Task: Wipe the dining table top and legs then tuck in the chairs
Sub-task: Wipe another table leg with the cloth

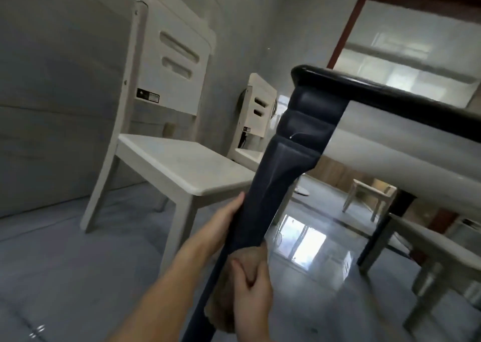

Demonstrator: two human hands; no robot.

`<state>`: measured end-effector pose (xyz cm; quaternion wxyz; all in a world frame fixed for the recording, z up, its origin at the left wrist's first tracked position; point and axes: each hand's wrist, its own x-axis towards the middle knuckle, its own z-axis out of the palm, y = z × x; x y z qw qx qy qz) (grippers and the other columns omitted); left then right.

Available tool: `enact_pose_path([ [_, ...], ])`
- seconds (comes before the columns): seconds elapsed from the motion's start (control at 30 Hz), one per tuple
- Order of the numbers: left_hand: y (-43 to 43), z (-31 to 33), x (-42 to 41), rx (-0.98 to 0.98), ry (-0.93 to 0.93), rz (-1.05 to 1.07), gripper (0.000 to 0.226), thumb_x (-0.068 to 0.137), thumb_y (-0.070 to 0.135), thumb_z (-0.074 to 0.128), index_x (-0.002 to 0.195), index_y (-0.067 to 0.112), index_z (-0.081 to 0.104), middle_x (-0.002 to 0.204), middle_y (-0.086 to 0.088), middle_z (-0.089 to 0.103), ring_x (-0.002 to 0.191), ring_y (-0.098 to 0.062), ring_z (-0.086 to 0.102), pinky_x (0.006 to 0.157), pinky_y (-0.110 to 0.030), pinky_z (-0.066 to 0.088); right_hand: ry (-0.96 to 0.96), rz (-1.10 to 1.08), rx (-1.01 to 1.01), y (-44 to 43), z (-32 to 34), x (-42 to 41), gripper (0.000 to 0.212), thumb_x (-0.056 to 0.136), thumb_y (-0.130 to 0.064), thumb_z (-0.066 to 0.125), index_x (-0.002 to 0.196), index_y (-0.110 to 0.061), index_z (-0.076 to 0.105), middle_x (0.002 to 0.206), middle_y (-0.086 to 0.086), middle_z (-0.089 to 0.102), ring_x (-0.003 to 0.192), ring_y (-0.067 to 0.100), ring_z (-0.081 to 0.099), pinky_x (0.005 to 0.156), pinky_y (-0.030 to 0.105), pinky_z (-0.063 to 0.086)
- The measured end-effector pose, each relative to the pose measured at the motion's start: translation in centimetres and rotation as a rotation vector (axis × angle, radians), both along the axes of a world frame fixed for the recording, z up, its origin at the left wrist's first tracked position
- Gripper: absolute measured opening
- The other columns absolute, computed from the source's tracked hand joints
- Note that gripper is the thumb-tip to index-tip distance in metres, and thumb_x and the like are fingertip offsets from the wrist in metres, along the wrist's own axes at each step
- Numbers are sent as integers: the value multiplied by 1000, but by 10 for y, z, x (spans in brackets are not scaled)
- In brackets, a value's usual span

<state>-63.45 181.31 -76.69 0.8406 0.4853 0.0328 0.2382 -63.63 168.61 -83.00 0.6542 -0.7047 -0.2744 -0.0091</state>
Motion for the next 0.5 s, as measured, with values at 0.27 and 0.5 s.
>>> enact_pose_path([
  [0.27, 1, 5, -10, -16, 2, -45, 43, 96, 40, 44, 119, 9, 64, 118, -12, 68, 109, -22, 64, 96, -32, 49, -196, -196, 223, 15, 143, 6, 27, 82, -26, 72, 107, -17, 67, 99, -5, 70, 94, 10, 65, 89, 30, 52],
  [0.5, 0, 7, -11, 43, 25, -54, 40, 93, 47, 47, 110, 19, 69, 116, -5, 69, 113, -21, 62, 100, -35, 44, -172, -80, 117, 10, 45, 7, 56, 81, -27, 74, 132, -30, 52, 110, -12, 67, 100, 0, 62, 86, 13, 49],
])
